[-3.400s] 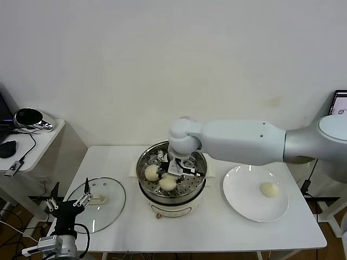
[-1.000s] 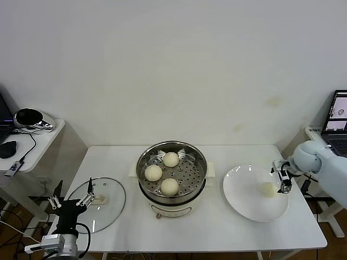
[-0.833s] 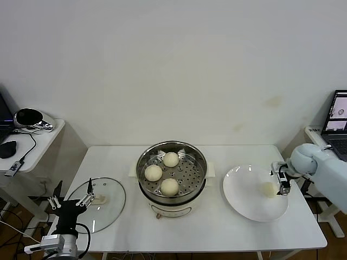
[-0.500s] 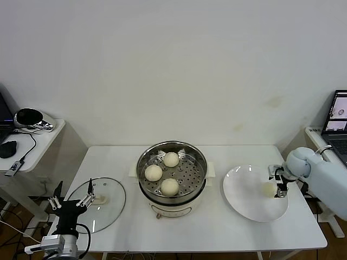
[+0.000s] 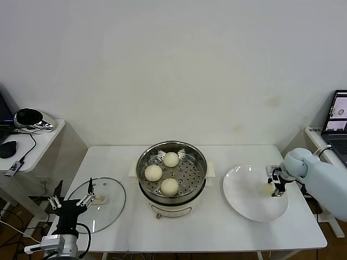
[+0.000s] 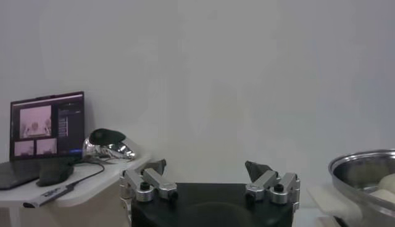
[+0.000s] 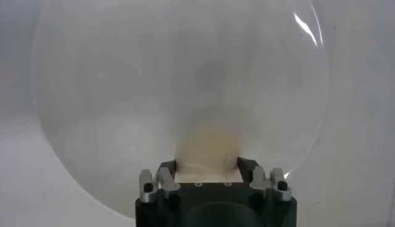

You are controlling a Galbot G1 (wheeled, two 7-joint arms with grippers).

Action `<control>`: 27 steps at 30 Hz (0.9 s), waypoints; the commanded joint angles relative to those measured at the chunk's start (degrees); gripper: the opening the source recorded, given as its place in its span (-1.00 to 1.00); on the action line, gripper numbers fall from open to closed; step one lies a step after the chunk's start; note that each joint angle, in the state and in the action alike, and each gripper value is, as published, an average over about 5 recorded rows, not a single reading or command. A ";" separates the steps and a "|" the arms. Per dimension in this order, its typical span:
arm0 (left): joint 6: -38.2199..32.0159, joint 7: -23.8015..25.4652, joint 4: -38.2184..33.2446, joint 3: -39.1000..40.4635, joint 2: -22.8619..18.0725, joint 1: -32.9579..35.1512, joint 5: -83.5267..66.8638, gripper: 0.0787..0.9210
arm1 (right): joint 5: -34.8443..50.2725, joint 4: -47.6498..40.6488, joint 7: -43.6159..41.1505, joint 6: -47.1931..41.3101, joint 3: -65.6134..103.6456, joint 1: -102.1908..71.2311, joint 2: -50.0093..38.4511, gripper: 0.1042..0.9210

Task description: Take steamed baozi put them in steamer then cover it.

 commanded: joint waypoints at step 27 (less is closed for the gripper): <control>0.06 -0.16 0.69 1.85 0.63 -2.53 -0.31 0.77 | 50.49 23.12 5.78 -21.71 -43.99 61.18 14.18 0.16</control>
